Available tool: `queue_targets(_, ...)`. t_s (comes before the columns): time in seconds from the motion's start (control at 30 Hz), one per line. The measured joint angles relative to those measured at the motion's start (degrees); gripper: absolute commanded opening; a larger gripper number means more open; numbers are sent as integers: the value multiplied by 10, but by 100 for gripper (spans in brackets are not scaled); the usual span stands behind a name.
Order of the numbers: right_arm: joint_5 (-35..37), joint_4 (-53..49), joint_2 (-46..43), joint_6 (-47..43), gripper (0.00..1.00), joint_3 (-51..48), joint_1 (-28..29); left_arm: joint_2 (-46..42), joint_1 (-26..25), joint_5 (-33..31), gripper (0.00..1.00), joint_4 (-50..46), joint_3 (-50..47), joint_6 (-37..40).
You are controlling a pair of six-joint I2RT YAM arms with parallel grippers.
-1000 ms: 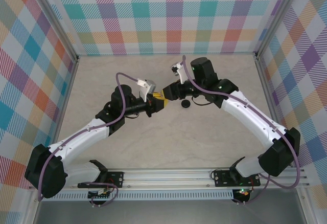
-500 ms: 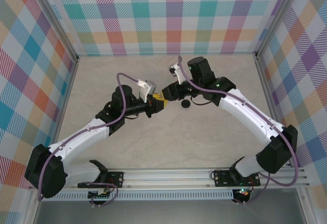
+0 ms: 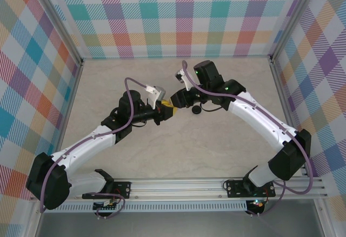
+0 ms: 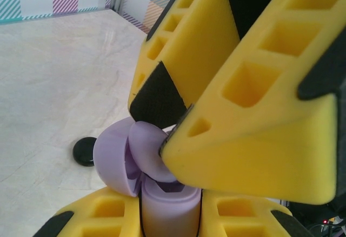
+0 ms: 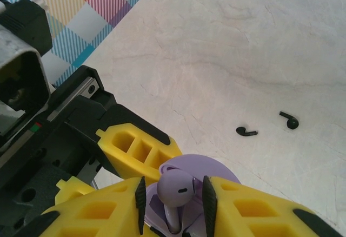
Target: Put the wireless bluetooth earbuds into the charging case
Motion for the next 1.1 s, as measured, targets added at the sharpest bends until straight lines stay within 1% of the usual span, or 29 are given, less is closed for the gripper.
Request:
queue_targets(0.47, 14, -6, 0, 0, 29, 0, 2, 0, 0, -9, 18, 0, 1, 2)
queue_targets(0.63, 23, -6, -1, 4, 38, 0, 2, 0, 0, -12, 18, -1, 1, 6)
queue_targets(0.77, 32, -2, -12, 6, 42, -3, 2, 0, 0, -15, 17, -7, 5, 12)
queue_targets(1.1, 57, 10, -22, 17, 43, -28, 2, 10, 0, -15, 17, -22, 14, 14)
